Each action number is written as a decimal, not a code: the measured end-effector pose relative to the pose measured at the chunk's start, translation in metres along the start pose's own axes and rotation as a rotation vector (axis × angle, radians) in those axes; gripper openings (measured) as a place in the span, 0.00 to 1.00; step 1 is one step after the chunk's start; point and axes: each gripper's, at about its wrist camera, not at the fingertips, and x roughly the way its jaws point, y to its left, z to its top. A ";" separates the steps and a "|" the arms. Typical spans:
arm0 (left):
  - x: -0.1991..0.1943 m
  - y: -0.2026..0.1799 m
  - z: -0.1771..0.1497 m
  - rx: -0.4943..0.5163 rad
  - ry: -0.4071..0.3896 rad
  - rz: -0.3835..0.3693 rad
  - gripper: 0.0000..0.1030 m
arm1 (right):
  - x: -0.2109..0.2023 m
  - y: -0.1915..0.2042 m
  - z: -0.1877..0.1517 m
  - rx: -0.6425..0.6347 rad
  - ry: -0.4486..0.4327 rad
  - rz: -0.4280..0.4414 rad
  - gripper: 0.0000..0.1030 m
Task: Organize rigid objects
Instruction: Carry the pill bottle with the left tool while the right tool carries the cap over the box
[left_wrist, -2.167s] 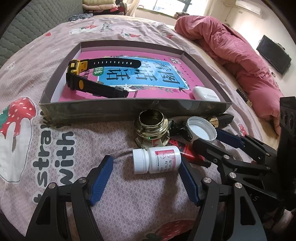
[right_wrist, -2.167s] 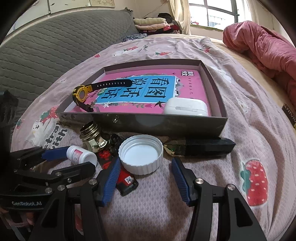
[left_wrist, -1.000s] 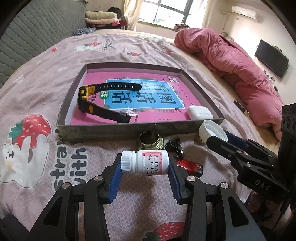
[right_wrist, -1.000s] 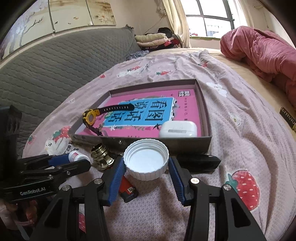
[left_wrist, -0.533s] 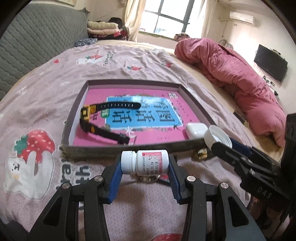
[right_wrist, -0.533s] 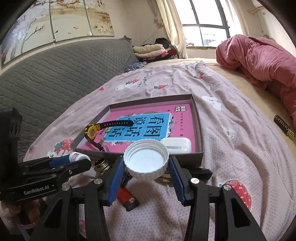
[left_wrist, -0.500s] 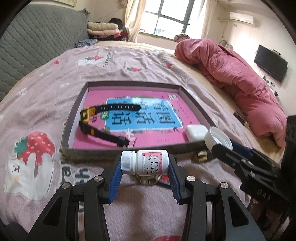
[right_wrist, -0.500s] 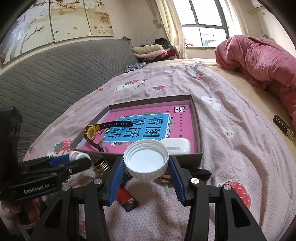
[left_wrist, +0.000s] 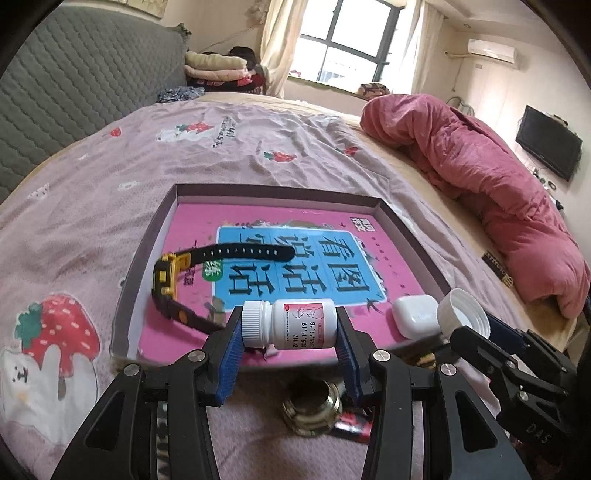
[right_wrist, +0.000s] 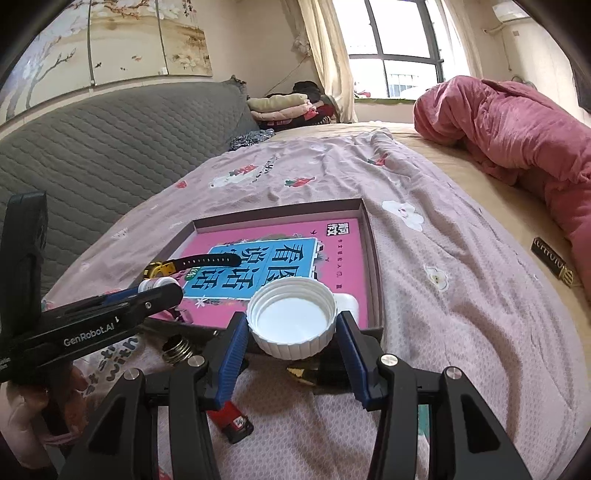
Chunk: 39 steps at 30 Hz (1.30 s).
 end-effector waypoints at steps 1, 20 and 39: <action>0.001 0.001 0.002 0.003 -0.006 0.003 0.46 | 0.002 0.002 0.001 -0.012 0.000 -0.006 0.48; 0.038 0.015 0.027 0.042 0.011 0.046 0.46 | 0.048 0.022 0.015 -0.078 0.054 -0.095 0.48; 0.062 0.018 0.025 0.044 0.097 0.062 0.46 | 0.062 0.044 0.009 -0.176 0.101 -0.103 0.48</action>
